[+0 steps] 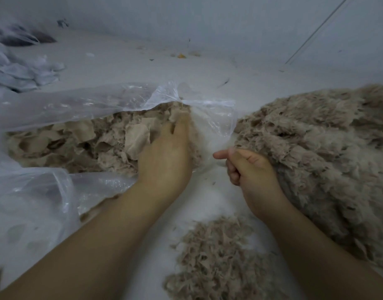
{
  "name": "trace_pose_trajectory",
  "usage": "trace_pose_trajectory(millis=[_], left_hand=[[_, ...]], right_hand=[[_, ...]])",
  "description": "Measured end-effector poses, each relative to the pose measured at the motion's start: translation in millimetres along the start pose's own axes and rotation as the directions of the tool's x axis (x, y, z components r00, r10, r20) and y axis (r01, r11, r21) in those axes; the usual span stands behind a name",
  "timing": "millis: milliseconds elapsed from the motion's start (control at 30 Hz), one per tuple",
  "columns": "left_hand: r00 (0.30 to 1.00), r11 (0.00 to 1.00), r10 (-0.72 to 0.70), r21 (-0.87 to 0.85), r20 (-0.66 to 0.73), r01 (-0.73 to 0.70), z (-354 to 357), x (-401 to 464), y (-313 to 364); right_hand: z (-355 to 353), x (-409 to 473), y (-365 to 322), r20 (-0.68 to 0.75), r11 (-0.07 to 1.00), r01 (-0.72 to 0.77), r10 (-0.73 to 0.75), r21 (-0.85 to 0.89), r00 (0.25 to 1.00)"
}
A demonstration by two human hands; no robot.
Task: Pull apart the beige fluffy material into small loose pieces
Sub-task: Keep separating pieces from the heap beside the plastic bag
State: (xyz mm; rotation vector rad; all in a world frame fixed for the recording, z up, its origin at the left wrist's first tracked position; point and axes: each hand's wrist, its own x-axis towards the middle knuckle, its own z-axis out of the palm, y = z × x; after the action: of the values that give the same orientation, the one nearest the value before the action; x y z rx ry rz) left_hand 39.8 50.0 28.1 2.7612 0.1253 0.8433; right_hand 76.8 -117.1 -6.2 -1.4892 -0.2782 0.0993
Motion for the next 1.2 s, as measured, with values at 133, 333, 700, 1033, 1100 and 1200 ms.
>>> trace_pose_trajectory(millis=[133,333,700,1033,1100,1200], left_hand=[[0.999,0.979,0.018,-0.206,0.035,-0.011,2,-8,5],[0.9,0.763,0.181,-0.634,0.397,0.127,14,-19,23],[0.883,0.682,0.189,-0.705,0.43,0.197,7,-16,24],[0.942,0.424,-0.095,-0.843,0.321,0.33,17,-17,22],[0.935,0.365,-0.123,-0.861,0.333,0.354,17,-18,22],[0.928,0.304,-0.136,-0.877,0.346,0.372,16,-20,24]], right_hand=[[1,-2,1,0.073,0.995,0.084,-0.079,-0.06,0.994],[5,-3,1,0.174,0.997,0.079,-0.08,0.01,0.982],[2,-5,2,0.235,0.996,0.08,-0.07,-0.034,0.969],[-2,-1,-3,0.086,0.993,-0.016,0.006,0.115,0.996],[-1,-2,-5,0.065,0.992,-0.016,0.008,0.123,0.998],[0,-3,-6,0.089,0.992,-0.022,0.011,0.126,0.996]])
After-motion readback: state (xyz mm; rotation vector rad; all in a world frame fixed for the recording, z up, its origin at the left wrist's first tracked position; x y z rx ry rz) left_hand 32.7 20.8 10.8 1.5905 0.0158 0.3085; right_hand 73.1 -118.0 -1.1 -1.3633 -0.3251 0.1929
